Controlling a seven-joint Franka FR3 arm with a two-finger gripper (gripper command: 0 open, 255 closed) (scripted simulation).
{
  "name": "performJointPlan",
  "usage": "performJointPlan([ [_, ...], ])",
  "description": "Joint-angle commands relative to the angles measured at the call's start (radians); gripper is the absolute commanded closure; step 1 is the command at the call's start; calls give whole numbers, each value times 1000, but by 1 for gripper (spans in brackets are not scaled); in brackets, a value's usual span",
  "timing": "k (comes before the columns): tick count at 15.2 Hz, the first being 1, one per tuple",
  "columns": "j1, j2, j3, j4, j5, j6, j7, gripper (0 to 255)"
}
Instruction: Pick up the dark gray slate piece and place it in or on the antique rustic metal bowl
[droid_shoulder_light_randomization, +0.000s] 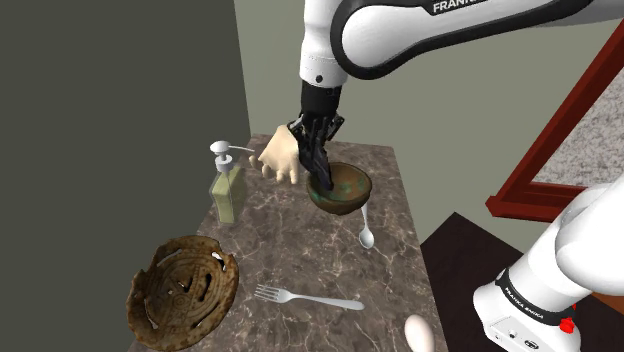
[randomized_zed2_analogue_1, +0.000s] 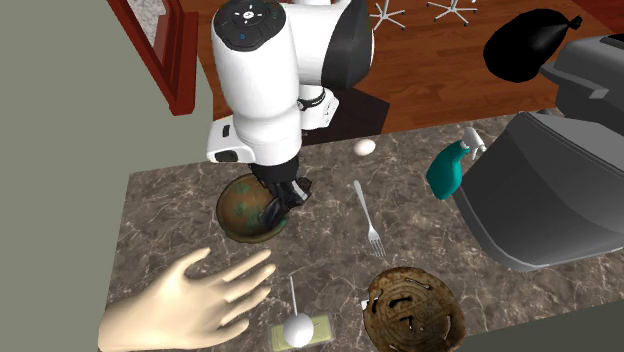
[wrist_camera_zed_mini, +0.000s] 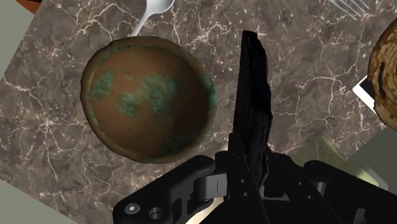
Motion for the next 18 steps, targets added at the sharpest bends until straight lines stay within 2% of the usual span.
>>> performJointPlan([
  [1,-20,-32,-29,-29,16,-2,-57,255],
  [7,-82,-104,-128,-95,39,-12,-229,255],
  [18,-79,-65,-119,-207,33,138,-225,255],
])
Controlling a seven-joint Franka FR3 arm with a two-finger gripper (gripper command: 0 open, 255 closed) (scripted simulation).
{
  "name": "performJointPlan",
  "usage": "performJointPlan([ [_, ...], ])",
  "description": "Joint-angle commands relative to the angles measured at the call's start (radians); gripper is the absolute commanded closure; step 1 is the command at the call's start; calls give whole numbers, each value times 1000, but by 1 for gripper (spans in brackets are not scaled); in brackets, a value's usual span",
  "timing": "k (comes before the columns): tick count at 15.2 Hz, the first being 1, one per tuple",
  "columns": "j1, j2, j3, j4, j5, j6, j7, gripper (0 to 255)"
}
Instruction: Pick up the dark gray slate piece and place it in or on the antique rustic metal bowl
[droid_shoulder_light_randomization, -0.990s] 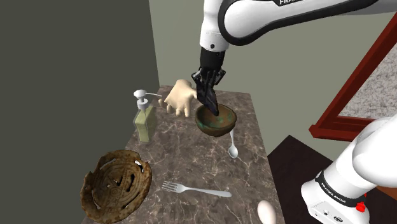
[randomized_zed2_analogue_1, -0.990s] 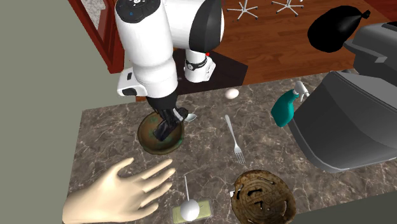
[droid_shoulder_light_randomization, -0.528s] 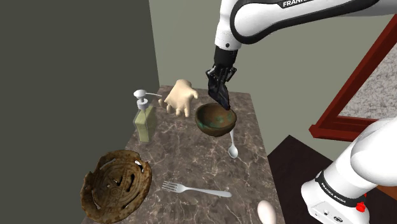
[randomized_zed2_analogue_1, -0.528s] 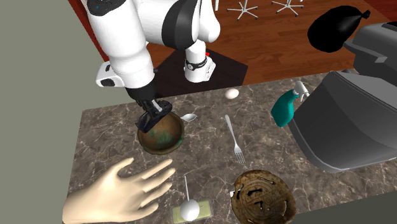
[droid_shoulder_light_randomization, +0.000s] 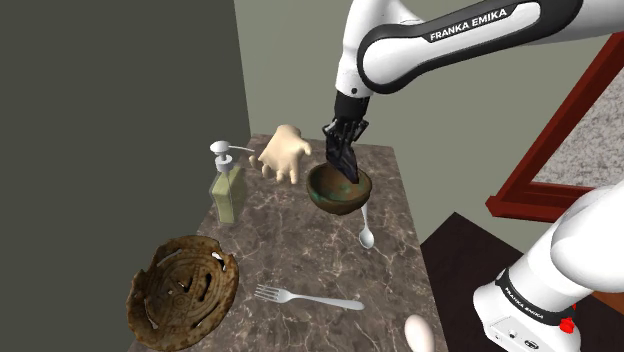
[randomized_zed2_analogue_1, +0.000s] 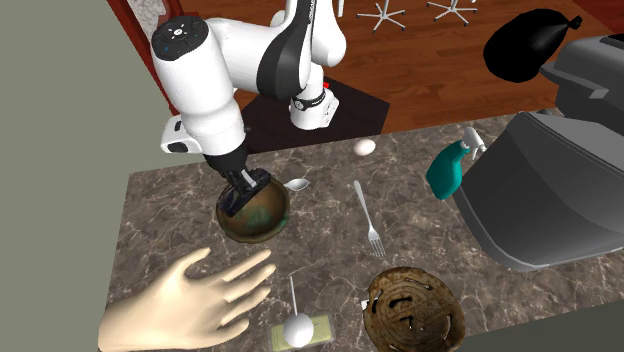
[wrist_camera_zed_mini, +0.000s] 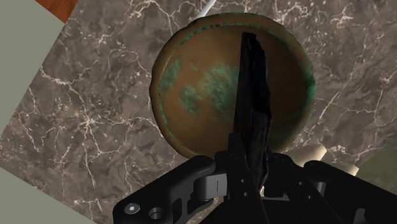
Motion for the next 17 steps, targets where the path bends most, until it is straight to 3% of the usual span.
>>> performJointPlan([
  [1,0,7,2,-21,-1,28,1,255],
  [5,1,29,6,-56,-7,85,5,255],
  [13,1,29,5,-56,-7,85,5,255],
  [14,1,29,5,-56,-7,85,5,0],
  [17,1,29,5,-56,-7,85,5,0],
])
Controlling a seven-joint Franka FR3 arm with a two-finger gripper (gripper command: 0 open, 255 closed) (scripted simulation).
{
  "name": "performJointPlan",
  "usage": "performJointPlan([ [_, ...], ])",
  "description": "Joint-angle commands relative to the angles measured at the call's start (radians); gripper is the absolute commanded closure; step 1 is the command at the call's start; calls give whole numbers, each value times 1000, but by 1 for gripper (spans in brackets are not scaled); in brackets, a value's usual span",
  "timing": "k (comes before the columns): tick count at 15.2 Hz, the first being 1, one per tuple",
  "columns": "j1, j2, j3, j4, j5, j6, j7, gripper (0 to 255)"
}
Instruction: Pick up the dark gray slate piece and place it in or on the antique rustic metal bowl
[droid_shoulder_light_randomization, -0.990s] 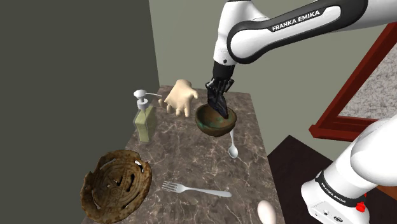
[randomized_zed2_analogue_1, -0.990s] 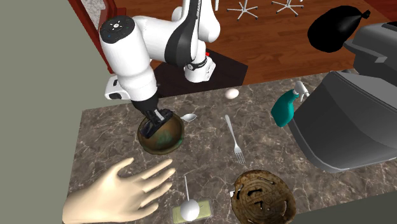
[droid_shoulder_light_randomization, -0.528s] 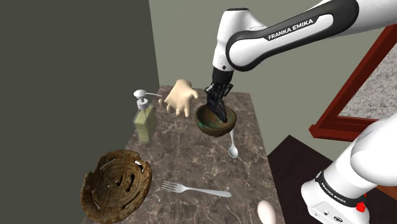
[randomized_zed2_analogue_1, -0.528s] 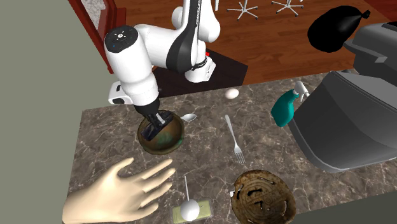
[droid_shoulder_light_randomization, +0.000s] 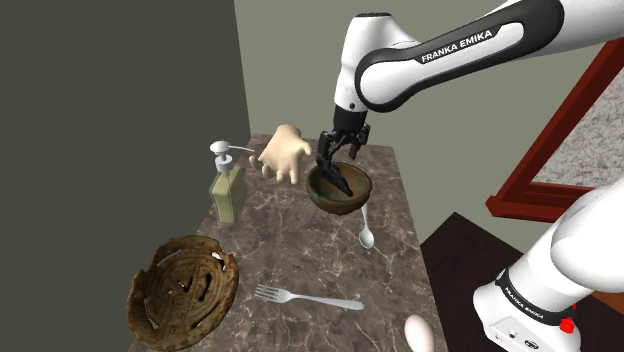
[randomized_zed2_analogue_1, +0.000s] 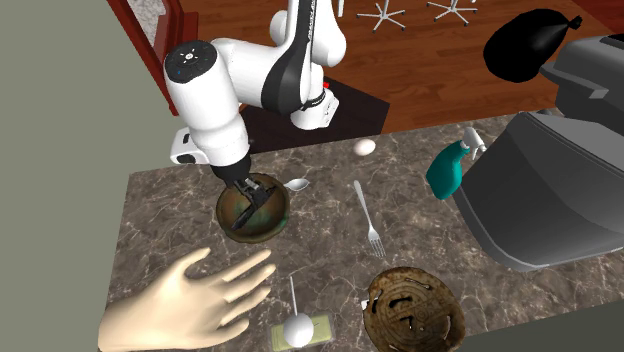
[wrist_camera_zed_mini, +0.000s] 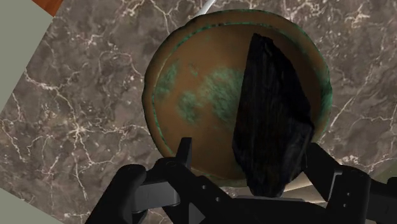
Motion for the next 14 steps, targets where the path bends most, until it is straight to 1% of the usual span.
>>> performJointPlan([
  [1,0,0,0,0,0,0,0,0],
  [2,0,0,0,0,0,0,0,0],
  [6,-2,-56,-11,75,14,-129,-12,0],
  [14,-2,-56,-11,75,14,-129,-12,0],
])
